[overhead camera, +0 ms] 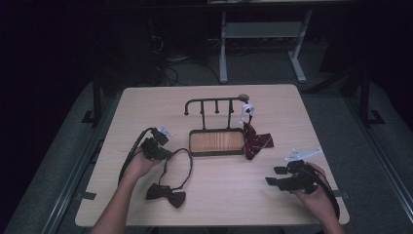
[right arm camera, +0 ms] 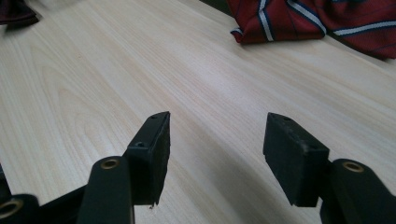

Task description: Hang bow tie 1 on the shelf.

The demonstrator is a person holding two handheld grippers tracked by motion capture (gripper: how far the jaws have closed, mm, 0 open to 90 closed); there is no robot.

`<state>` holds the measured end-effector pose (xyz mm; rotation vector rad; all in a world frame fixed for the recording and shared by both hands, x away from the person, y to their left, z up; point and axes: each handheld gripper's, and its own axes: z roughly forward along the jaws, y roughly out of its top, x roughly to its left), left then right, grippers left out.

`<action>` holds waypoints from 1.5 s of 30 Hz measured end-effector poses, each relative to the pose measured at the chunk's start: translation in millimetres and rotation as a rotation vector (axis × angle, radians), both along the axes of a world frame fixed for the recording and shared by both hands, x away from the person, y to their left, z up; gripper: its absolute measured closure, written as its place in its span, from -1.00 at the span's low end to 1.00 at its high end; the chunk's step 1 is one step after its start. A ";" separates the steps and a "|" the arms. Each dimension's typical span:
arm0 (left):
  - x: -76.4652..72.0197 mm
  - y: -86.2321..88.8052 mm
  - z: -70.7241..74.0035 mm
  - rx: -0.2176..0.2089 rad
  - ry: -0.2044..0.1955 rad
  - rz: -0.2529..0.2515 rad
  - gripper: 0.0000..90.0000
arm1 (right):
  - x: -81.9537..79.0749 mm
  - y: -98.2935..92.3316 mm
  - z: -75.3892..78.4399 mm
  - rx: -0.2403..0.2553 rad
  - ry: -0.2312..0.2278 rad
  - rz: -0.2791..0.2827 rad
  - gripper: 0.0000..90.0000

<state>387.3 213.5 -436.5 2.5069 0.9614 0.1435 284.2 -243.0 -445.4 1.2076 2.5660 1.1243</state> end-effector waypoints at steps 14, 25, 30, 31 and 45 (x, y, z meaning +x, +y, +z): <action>-12.7 4.8 26.5 -0.036 -0.045 -0.038 0.99 | 2.7 -2.5 -3.4 0.025 0.025 0.001 -0.08; -20.9 5.6 36.1 -0.042 -0.043 -0.080 0.99 | 2.5 -0.5 -4.5 0.018 0.041 0.000 -0.07; -24.3 5.5 39.1 -0.040 -0.040 -0.090 0.99 | 3.1 -3.1 -5.1 0.021 0.039 -0.006 -0.07; -25.1 6.1 40.6 -0.038 -0.040 -0.096 0.99 | 3.4 -3.6 -5.3 0.021 0.037 -0.007 -0.07; -33.6 10.6 54.3 -0.042 -0.034 -0.114 0.99 | 4.6 -3.2 -7.1 0.031 0.046 -0.006 -0.07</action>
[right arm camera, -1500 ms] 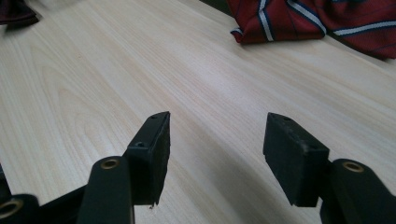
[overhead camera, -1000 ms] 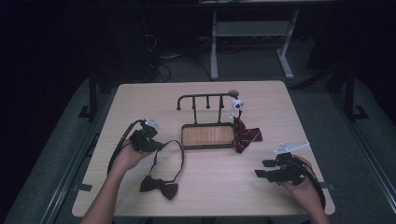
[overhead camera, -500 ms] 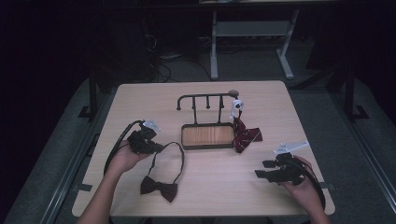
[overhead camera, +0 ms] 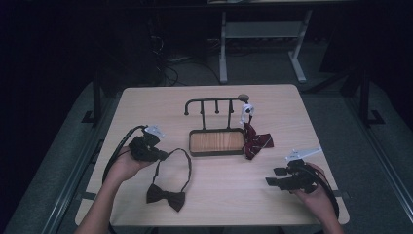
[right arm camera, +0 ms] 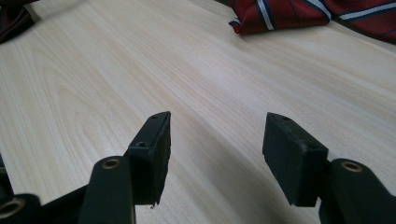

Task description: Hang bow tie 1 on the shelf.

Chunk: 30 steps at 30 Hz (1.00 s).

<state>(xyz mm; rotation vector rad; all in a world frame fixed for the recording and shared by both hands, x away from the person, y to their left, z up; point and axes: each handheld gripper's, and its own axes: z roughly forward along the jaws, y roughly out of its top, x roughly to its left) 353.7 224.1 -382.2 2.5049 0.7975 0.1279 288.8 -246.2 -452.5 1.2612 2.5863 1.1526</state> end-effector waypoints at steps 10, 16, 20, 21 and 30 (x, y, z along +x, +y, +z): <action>-4.7 -0.8 12.2 -0.041 -0.013 -0.015 0.99 | 0.3 -0.8 -0.3 -0.001 0.006 -0.003 -0.07; -9.5 -2.6 22.2 -0.052 -0.029 -0.034 0.99 | 0.0 0.0 -0.3 -0.006 0.006 -0.002 -0.07; -11.0 -2.6 29.4 -0.043 -0.035 -0.050 0.99 | 0.0 0.1 -0.3 -0.006 0.005 -0.002 -0.07; -11.2 -2.7 30.4 -0.043 -0.036 -0.053 0.99 | 0.0 0.1 -0.3 -0.006 0.005 -0.002 -0.07; -16.1 -2.7 40.8 -0.042 -0.046 -0.073 0.99 | -0.2 0.2 -0.2 -0.005 0.000 0.000 -0.07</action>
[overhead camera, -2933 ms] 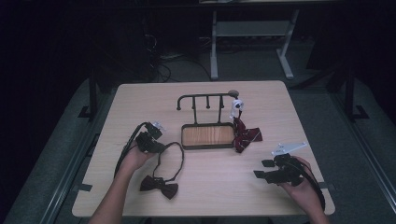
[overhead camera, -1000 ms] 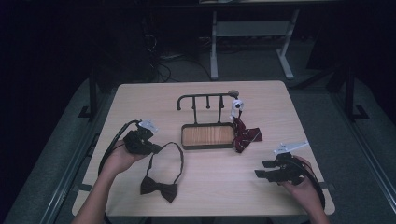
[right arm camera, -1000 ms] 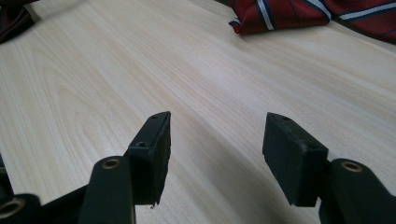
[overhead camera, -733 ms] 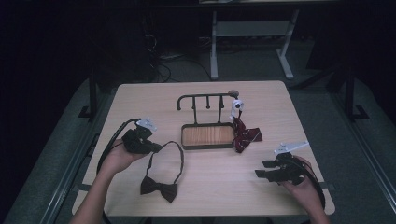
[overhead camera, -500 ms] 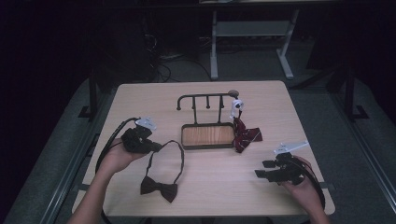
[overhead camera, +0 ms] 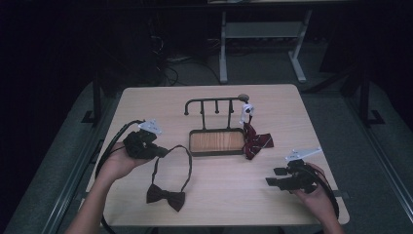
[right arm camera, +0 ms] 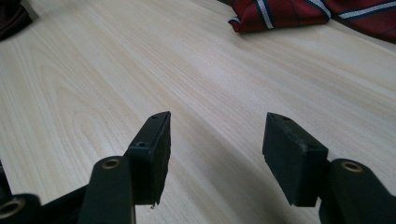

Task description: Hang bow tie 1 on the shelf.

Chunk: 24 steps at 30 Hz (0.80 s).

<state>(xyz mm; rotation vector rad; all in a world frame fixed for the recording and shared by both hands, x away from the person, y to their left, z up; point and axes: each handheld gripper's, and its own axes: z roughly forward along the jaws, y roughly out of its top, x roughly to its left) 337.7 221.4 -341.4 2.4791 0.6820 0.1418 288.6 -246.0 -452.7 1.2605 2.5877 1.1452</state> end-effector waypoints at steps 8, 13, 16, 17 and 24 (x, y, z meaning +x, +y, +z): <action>-3.9 -2.1 10.1 -0.003 -0.012 -0.012 0.99 | 0.1 0.3 -0.1 -0.004 0.001 0.002 -0.07; -5.2 -1.3 14.5 -0.001 -0.016 -0.022 0.99 | -0.1 0.0 0.1 -0.001 0.003 -0.004 -0.07; -5.9 -1.4 17.2 -0.007 -0.018 -0.025 1.00 | -0.1 -0.5 0.3 -0.002 0.000 -0.003 -0.07; -5.7 -1.5 18.3 -0.006 -0.020 -0.029 0.99 | 0.0 -0.6 0.3 -0.002 0.000 -0.004 -0.07; -5.6 -3.6 27.8 -0.009 -0.030 -0.039 0.99 | 0.0 -1.1 0.5 -0.003 -0.002 -0.006 -0.07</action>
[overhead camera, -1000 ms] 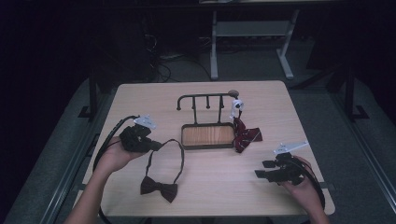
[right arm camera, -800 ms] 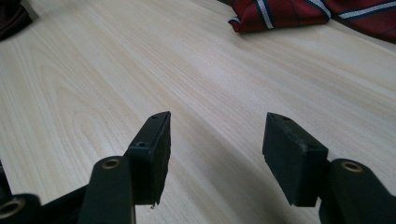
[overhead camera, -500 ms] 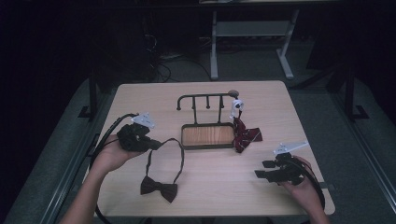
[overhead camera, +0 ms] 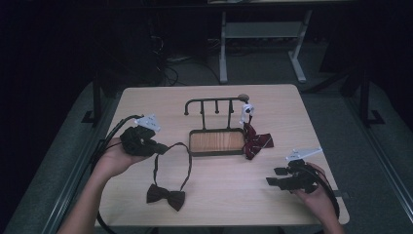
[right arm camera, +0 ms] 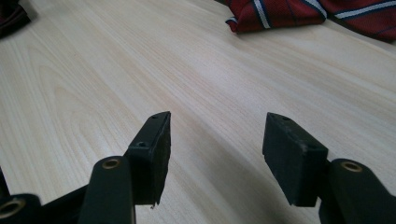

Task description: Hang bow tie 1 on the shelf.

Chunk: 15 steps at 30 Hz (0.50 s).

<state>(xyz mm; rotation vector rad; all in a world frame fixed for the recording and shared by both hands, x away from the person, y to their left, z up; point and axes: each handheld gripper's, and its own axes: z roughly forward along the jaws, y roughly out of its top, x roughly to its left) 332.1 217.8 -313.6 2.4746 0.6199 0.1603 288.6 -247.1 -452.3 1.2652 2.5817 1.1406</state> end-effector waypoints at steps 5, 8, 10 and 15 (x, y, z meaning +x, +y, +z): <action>1.4 0.2 5.2 -0.001 -0.006 0.001 1.00 | 0.0 0.5 -0.2 -0.004 0.000 0.004 -0.07; 2.7 0.2 7.3 -0.003 -0.003 0.000 0.99 | 0.2 0.3 -0.4 -0.007 -0.006 0.010 -0.07; 3.5 -0.1 8.6 -0.003 -0.003 0.002 0.99 | -0.3 0.6 0.5 -0.002 0.001 0.003 -0.07; 4.6 -2.1 13.4 -0.001 -0.003 -0.007 0.99 | -0.5 0.4 0.7 -0.003 0.000 0.000 -0.07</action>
